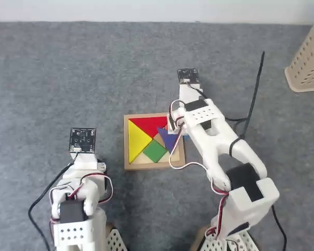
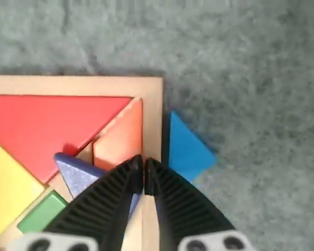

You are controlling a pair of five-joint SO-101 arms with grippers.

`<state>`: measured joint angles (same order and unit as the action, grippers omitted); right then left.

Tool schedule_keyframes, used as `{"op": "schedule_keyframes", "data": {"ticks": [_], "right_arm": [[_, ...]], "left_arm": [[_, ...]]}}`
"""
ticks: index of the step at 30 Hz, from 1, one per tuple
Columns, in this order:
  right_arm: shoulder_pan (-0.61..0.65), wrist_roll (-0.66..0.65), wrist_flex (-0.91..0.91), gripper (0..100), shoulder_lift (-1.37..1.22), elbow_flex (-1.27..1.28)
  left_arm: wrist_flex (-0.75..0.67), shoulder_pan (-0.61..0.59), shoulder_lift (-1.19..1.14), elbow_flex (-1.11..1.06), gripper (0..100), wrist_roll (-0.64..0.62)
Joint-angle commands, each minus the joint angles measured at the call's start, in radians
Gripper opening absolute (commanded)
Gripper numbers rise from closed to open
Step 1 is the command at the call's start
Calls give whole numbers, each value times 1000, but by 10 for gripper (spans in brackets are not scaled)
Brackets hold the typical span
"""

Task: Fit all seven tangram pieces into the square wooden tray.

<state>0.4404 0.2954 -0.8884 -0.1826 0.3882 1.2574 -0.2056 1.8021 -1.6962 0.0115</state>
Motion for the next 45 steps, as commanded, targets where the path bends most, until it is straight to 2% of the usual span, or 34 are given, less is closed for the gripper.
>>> {"op": "schedule_keyframes", "data": {"ticks": [1, 7, 12, 20, 24, 31, 45], "right_arm": [[-7, 6, -22, 6, 42, 6], [-10, 5, -62, 6, 85, 21], [-21, 3, -7, 6, 260, 123], [-15, -146, 73, 6, 521, 367], [25, -264, 81, 6, 522, 427], [90, -273, 111, 6, 443, 427], [120, -273, 153, 6, 331, 391]], "left_arm": [[5, -6, 15, 12, 12, -8], [5, -6, 15, 12, 12, -8], [5, -6, 15, 12, 12, -8], [5, -6, 15, 12, 12, -8], [5, -6, 15, 12, 12, -8], [5, -6, 15, 12, 12, -8], [5, -6, 15, 12, 12, -8]]}}
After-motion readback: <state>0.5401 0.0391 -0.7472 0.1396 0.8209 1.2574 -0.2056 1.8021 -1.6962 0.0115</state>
